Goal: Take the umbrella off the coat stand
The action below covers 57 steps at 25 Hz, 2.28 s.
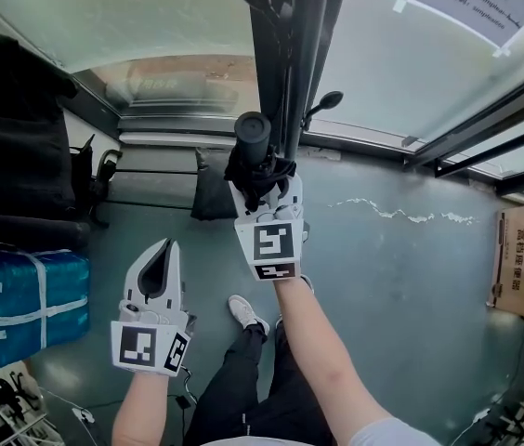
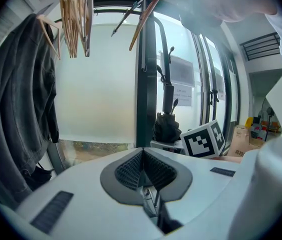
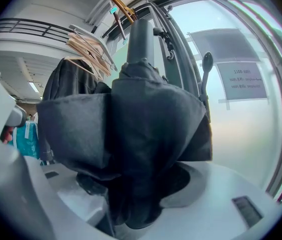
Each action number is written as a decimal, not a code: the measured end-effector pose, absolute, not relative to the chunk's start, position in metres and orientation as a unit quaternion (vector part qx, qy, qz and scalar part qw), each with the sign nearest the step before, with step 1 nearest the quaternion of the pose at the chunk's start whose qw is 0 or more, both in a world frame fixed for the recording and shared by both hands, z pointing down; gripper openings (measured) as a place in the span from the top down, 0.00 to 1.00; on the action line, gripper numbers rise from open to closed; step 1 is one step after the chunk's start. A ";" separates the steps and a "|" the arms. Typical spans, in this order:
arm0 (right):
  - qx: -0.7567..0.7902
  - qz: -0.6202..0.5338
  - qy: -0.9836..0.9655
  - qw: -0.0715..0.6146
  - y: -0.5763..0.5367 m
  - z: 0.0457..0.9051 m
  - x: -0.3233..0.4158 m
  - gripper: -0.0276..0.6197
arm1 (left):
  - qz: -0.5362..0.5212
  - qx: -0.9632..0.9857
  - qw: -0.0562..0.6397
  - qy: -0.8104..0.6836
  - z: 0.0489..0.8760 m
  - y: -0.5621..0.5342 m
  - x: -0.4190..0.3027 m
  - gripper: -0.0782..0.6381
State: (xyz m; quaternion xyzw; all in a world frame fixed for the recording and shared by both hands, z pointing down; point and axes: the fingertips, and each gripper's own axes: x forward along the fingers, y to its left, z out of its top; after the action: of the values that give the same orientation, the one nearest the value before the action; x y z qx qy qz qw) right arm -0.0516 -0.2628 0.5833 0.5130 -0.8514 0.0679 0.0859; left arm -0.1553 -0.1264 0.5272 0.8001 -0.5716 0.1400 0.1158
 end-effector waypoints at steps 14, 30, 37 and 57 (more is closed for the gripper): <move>0.506 0.060 -0.854 0.103 -0.250 0.556 -0.051 0.55 | 0.110 0.800 0.095 -0.583 0.473 -0.125 -0.154 0.86; 0.495 0.020 -0.864 0.086 -0.249 0.497 -0.052 0.55 | 0.098 0.786 0.095 -0.603 0.450 -0.105 -0.162 0.86; 0.491 0.006 -0.868 0.081 -0.253 0.471 -0.058 0.55 | 0.090 0.779 0.086 -0.614 0.429 -0.102 -0.172 0.86; 0.471 -0.020 -0.878 0.084 -0.275 0.418 -0.063 0.55 | 0.065 0.763 0.070 -0.639 0.381 -0.098 -0.177 0.86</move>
State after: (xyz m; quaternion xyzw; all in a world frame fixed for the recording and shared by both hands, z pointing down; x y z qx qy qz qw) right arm -0.0629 -0.2753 0.4179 0.4710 -0.8779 -0.0196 0.0843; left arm -0.1767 -0.0982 0.3811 0.7629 -0.6394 0.0649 0.0698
